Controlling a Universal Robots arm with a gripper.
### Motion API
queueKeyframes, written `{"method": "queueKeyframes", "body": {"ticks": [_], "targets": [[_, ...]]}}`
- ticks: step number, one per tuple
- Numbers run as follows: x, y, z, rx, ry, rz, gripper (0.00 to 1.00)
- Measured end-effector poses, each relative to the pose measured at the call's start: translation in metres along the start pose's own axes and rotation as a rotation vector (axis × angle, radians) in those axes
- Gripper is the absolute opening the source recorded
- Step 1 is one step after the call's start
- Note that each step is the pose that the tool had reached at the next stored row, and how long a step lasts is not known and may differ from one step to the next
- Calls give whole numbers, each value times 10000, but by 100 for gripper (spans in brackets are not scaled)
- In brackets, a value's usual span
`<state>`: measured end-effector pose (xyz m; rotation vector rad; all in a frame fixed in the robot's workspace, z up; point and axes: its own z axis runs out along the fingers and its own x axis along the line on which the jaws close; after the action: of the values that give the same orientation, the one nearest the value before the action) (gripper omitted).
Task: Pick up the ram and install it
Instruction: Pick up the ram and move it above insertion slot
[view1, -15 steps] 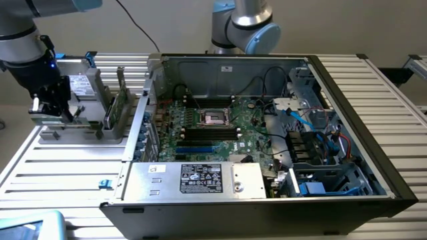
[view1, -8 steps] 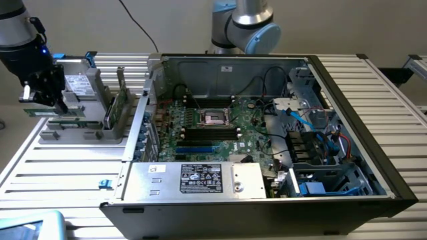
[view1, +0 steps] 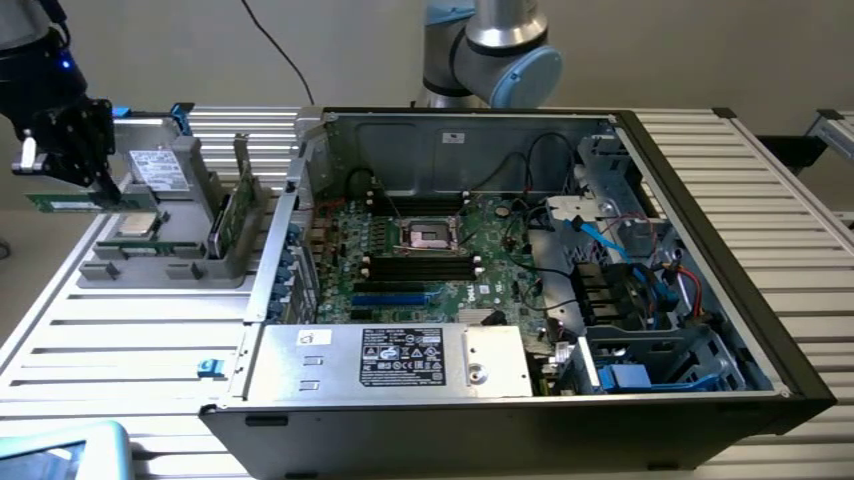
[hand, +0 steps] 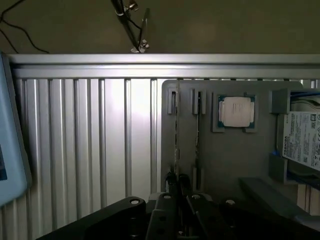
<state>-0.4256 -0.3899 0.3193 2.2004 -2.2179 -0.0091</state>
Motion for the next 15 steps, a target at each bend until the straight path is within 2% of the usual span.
{"method": "queueKeyframes", "body": {"ticks": [9, 15], "targets": [[11, -11, -358, 16, -1, -1, 13], [26, -102, -596, 17, 1, 0, 13]]}}
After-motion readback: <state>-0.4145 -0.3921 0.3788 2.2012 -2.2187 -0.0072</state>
